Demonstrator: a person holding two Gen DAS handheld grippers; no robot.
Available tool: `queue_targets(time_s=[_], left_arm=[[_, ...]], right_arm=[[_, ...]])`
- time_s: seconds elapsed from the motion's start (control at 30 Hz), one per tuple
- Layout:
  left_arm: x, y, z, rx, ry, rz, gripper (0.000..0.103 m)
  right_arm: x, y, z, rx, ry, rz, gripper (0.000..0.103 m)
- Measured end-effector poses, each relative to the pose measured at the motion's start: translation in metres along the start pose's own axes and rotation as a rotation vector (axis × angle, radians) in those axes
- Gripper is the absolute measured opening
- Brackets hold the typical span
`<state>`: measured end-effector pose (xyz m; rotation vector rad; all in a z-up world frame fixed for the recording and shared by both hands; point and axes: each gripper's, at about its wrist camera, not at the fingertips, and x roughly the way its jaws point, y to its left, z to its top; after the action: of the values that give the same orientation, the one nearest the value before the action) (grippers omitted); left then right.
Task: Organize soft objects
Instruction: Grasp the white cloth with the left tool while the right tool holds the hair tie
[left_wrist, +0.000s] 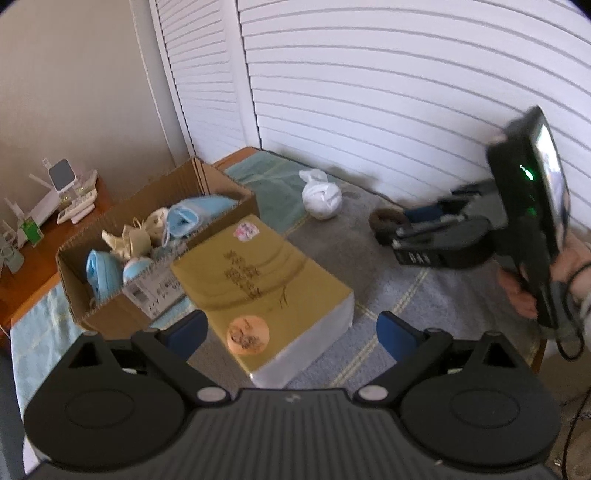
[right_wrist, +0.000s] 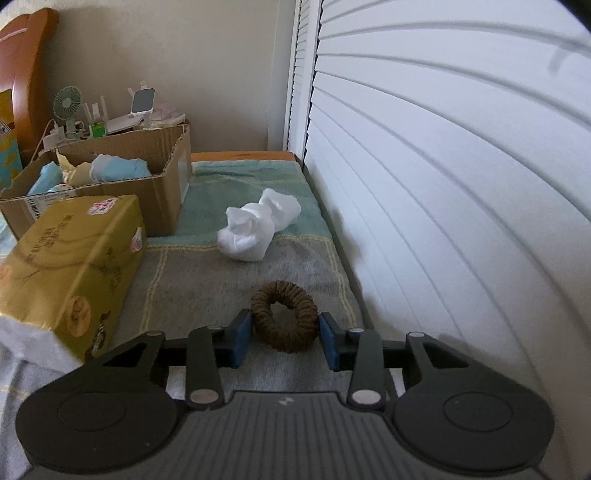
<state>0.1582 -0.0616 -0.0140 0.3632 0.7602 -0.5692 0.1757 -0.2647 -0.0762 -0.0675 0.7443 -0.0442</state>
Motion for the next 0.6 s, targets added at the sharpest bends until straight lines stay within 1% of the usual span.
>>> queue_targets(time_s=[0.27,0.4,0.43,0.57,0.6], left_arm=[[0.011,0.002,0.04,0.034,-0.003,0.013,0.096],[0.024,0.002,0.063,0.037,0.011,-0.002,0.091],[0.028,0.002,0.068,0.037,0.016,-0.008,0.091],[0.043,0.002,0.087,0.033,0.031,-0.017,0.083],[0.047,0.002,0.091,0.03,0.033,-0.021,0.082]], right_arm=[[-0.017,0.003,-0.012,-0.007,0.077,0.016,0.044],[-0.024,0.004,-0.013,0.001,0.113,0.019,0.044],[-0.026,0.004,-0.013,0.002,0.118,0.022,0.044],[-0.031,0.003,-0.013,0.009,0.129,0.026,0.044],[-0.03,0.003,-0.013,0.009,0.135,0.025,0.044]])
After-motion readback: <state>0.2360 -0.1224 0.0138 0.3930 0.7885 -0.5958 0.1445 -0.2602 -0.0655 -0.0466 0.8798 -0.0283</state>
